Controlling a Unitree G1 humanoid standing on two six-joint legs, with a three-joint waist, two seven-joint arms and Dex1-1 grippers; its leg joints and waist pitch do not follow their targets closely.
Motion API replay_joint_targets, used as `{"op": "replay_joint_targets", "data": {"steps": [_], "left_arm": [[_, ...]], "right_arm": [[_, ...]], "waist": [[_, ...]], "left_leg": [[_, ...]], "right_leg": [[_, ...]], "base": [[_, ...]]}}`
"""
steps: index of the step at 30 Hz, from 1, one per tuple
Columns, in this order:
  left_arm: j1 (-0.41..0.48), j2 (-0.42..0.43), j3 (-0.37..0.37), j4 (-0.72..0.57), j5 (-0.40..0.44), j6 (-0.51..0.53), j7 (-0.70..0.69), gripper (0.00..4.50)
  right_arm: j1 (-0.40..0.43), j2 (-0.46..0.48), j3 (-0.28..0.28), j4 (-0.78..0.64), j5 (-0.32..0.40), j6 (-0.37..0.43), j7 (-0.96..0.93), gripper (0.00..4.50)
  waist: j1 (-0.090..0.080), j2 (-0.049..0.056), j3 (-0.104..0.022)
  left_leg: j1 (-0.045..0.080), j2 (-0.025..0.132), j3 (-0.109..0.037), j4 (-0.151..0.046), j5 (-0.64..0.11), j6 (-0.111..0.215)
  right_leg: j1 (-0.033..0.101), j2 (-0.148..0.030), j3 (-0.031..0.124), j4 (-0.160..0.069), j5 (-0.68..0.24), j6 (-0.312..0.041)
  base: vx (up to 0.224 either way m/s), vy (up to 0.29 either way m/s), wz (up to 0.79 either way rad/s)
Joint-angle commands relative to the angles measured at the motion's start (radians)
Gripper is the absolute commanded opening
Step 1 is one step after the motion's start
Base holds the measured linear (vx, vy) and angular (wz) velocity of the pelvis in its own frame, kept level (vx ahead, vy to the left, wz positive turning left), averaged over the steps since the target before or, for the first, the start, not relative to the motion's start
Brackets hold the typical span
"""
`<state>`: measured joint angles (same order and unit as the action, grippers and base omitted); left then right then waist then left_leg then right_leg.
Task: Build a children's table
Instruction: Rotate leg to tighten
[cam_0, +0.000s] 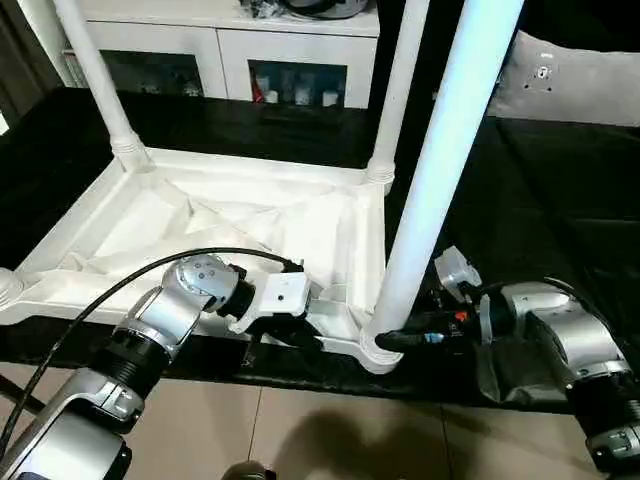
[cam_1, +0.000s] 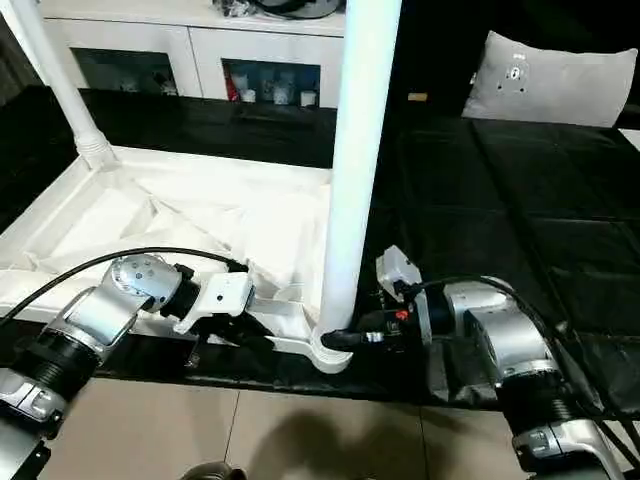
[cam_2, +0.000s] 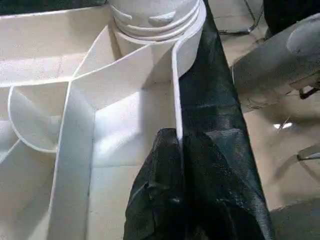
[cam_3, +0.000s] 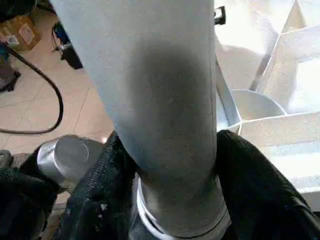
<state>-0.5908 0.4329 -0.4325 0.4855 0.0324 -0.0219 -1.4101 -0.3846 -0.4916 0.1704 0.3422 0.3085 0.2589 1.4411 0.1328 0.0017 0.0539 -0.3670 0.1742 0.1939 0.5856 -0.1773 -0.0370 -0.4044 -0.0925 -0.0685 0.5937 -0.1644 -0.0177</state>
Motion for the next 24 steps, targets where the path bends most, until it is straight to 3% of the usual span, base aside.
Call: {"op": "replay_joint_targets", "data": {"steps": [1, 3, 5, 6, 7, 8, 9, 11, 12, 14, 17, 19, 24], "left_arm": [[0.011, -0.02, -0.023, -0.02, -0.004, 0.037, -0.001, 0.0], [0.018, -0.045, -0.001, -0.036, -0.014, 0.084, 0.046, 0.0], [0.021, -0.088, 0.023, -0.063, -0.021, 0.201, 0.126, 0.0], [0.021, -0.088, 0.023, -0.063, -0.021, 0.201, 0.126, 0.0], [0.018, -0.11, 0.032, -0.072, -0.019, 0.258, 0.165, 0.0], [0.014, -0.134, 0.041, -0.075, -0.015, 0.302, 0.208, 0.0], [0.003, -0.171, 0.057, -0.067, -0.015, 0.342, 0.266, 0.0], [-0.005, -0.195, 0.068, -0.061, -0.016, 0.366, 0.304, 0.0], [-0.025, -0.254, 0.088, -0.04, -0.012, 0.407, 0.389, 0.0], [-0.035, -0.28, 0.098, -0.028, -0.01, 0.419, 0.429, 0.0], [-0.055, -0.341, 0.126, -0.007, -0.002, 0.441, 0.528, 0.0], [-0.057, -0.367, 0.134, -0.017, 0.013, 0.46, 0.573, 0.0], [-0.049, -0.343, 0.116, -0.029, 0.046, 0.454, 0.571, 0.0]], "right_arm": [[0.007, 0.016, -0.011, -0.032, 0.035, 0.038, -0.023, 2.11], [0.012, 0.043, -0.018, -0.037, 0.014, 0.044, -0.1, 2.08], [-0.008, 0.111, -0.033, 0.008, -0.066, 0.04, -0.306, 2.06], [-0.008, 0.111, -0.033, 0.008, -0.066, 0.04, -0.306, 2.05], [-0.02, 0.145, -0.043, 0.032, -0.094, 0.035, -0.397, 2.05], [-0.03, 0.176, -0.054, 0.051, -0.109, 0.047, -0.472, 2.01], [-0.041, 0.213, -0.069, 0.07, -0.115, 0.069, -0.55, 2.01], [-0.046, 0.237, -0.077, 0.078, -0.116, 0.088, -0.598, 1.99], [-0.065, 0.305, -0.103, 0.103, -0.12, 0.135, -0.739, 1.99], [-0.076, 0.338, -0.12, 0.12, -0.116, 0.154, -0.803, 1.99], [-0.097, 0.403, -0.143, 0.157, -0.115, 0.133, -0.896, 1.99], [-0.097, 0.434, -0.146, 0.156, -0.117, 0.107, -0.899, 2.53], [-0.077, 0.417, -0.133, 0.124, -0.13, 0.082, -0.859, 2.89]], "waist": [[-0.005, -0.01, -0.063], [-0.006, -0.009, -0.061], [-0.015, -0.008, -0.055], [-0.026, -0.01, -0.054], [-0.037, -0.013, -0.054], [-0.04, -0.01, -0.053], [-0.052, -0.013, -0.054], [-0.067, -0.012, -0.055], [-0.076, -0.011, -0.055], [-0.083, -0.012, -0.057], [-0.088, -0.01, -0.057], [-0.085, -0.011, -0.059], [-0.081, -0.009, -0.062]], "left_leg": [[0.016, 0.064, -0.022, -0.074, -0.26, 0.024], [0.016, 0.062, -0.024, -0.075, -0.276, 0.015], [0.019, 0.059, -0.027, -0.078, -0.307, -0.003], [0.02, 0.054, -0.031, -0.078, -0.331, -0.018], [0.012, 0.054, -0.036, -0.081, -0.332, -0.024], [0.013, 0.053, -0.038, -0.082, -0.335, -0.026], [0.015, 0.052, -0.039, -0.081, -0.343, -0.028], [0.018, 0.049, -0.039, -0.079, -0.354, -0.028], [0.017, 0.048, -0.037, -0.077, -0.352, -0.022], [0.017, 0.044, -0.035, -0.075, -0.347, -0.013], [0.015, 0.043, -0.032, -0.073, -0.335, 0.001], [0.016, 0.045, -0.032, -0.074, -0.332, 0.005], [0.009, 0.049, -0.031, -0.077, -0.295, 0.021]], "right_leg": [[0.044, -0.067, 0.045, -0.072, -0.35, -0.19], [0.041, -0.067, 0.045, -0.076, -0.377, -0.181], [0.035, -0.069, 0.045, -0.083, -0.438, -0.166], [0.035, -0.071, 0.041, -0.087, -0.504, -0.148], [0.042, -0.073, 0.039, -0.089, -0.547, -0.122], [0.04, -0.072, 0.037, -0.092, -0.557, -0.116], [0.038, -0.071, 0.036, -0.096, -0.562, -0.109], [0.034, -0.068, 0.034, -0.099, -0.56, -0.111], [0.033, -0.066, 0.037, -0.1, -0.55, -0.114], [0.033, -0.064, 0.035, -0.103, -0.543, -0.114], [0.03, -0.062, 0.037, -0.105, -0.517, -0.116], [0.031, -0.062, 0.037, -0.104, -0.503, -0.116], [0.038, -0.06, 0.041, -0.092, -0.389, -0.147]], "base": [[0.0, 0.0, 0.0], [0.0, 0.0, 0.0], [0.0, 0.0, 0.0], [0.0, 0.0, 0.0], [0.0, 0.0, 0.0], [0.0, 0.0, 0.0], [0.0, 0.0, 0.0], [0.0, 0.0, 0.0], [0.0, 0.0, 0.0], [0.0, 0.0, 0.0], [0.0, 0.0, 0.0], [0.0, 0.0, 0.0], [0.0, 0.0, 0.0]]}}
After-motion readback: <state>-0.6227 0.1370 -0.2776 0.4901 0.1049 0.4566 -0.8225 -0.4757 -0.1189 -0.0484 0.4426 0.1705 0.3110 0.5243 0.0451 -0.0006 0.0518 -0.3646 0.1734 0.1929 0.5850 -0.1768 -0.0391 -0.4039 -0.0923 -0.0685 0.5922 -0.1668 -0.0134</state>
